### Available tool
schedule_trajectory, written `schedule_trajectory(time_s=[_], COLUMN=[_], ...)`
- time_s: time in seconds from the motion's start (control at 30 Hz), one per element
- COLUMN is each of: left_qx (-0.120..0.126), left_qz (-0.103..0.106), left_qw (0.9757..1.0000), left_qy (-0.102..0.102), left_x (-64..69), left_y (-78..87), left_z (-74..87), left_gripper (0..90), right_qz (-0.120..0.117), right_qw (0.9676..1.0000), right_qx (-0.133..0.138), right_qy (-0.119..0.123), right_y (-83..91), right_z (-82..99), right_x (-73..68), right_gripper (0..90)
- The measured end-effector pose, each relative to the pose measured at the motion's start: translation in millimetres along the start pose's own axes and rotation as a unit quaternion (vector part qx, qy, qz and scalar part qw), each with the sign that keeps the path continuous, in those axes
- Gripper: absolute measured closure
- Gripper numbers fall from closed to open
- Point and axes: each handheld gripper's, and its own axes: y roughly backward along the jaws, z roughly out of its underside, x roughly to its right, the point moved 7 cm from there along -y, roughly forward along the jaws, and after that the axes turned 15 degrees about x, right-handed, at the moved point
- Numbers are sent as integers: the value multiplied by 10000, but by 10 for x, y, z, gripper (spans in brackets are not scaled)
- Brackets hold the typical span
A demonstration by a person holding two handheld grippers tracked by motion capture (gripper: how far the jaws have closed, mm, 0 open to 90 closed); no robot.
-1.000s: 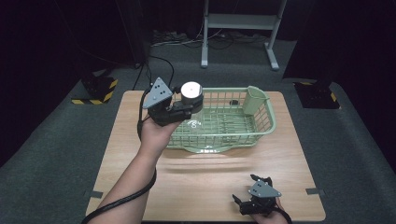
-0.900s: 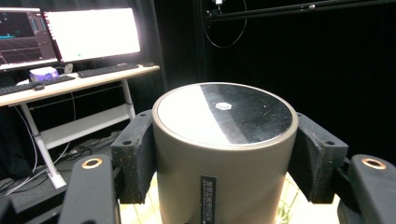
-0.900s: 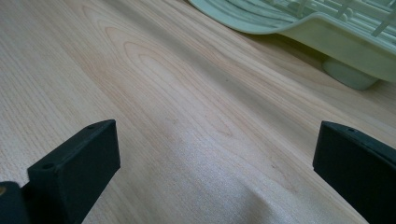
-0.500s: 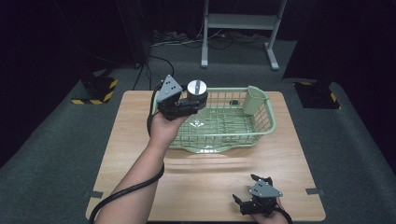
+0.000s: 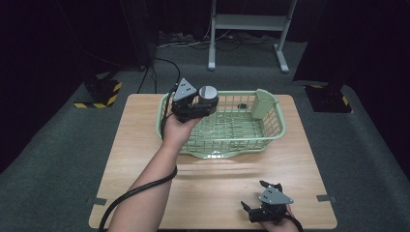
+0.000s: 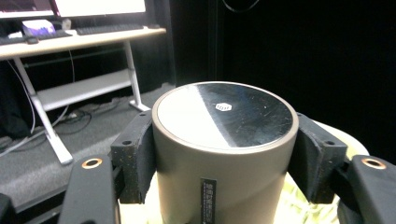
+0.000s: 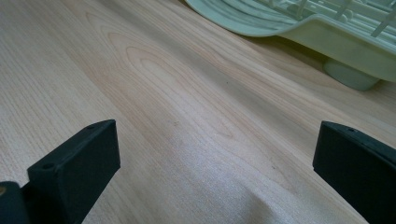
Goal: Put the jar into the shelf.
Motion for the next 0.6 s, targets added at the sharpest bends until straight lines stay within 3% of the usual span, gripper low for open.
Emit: schedule_trajectory(time_s=[0.4,0.6], left_qx=[-622,-807], left_qz=[97,82], left_qw=[9980,9967], left_qy=[33,81], left_x=[12,-13], left_y=[-154,-178], left_z=[255,335], left_gripper=[334,334], right_qz=[-15,-19], right_qw=[10000,10000], right_qx=[3,6], right_qy=[-5,-11], right_y=[2,2], right_z=[0,-1], right_x=[-3,-2], right_gripper=[3,4])
